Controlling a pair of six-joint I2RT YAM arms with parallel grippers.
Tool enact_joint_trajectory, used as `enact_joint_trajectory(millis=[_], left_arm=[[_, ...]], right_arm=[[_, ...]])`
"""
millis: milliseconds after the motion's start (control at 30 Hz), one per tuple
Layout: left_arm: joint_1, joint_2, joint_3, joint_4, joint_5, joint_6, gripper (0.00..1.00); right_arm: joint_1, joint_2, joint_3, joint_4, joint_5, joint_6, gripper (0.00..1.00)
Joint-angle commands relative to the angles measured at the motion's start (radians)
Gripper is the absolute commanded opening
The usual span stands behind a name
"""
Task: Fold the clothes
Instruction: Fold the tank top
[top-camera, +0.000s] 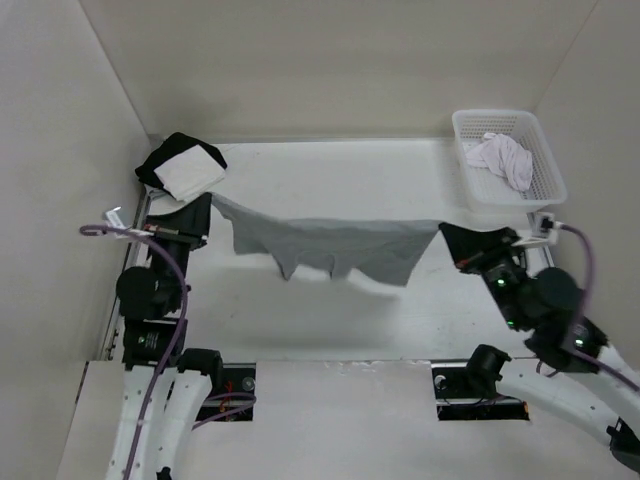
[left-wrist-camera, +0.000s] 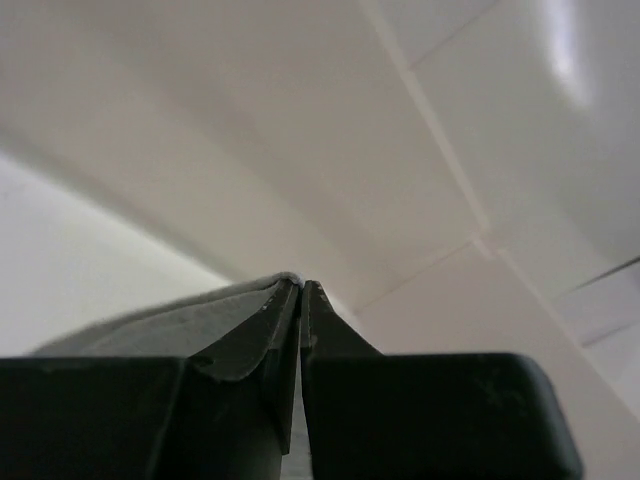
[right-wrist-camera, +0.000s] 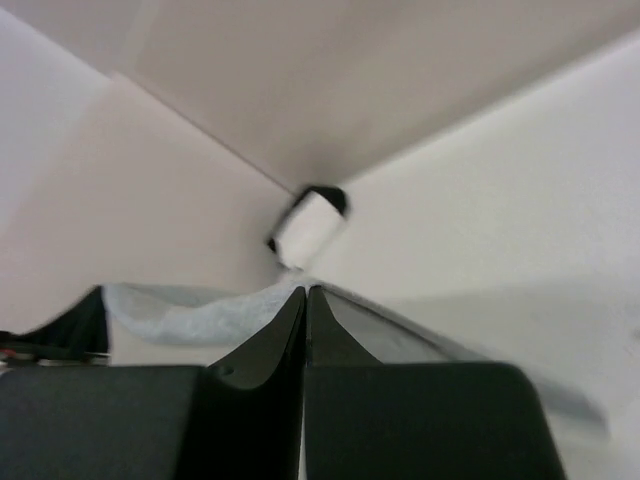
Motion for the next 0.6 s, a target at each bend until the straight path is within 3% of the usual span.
enact_joint_trajectory(millis=[0, 133, 267, 400, 567], left_arm=[[-0.043, -0.046, 0.120, -0.146, -0.045, 0.041, 0.00], [-0.060, -0.072, 0.245, -0.219, -0.071, 0.070, 0.00], [-0.063, -0.057, 0.253, -0.259, -0.074, 0.076, 0.00], [-0.046, 0.005, 0.135, -0.244, -0.075, 0.070, 0.00], [-0.002, 0.244, -0.043, -0.058, -0.080, 0.056, 0.00]], right_arm=[[0.107, -0.018, 0.224, -0.176, 0.155, -0.195, 0.00], [0.268, 0.043, 0.366, -0.181, 0.216, -0.270, 0.00], [0.257, 0.101, 0.351, -0.141, 0.216, -0.312, 0.00], [0.030, 0.165, 0.225, -0.070, 0.010, -0.260, 0.01], [-0.419, 0.449, 0.043, 0.207, -0.515, -0.123, 0.01]])
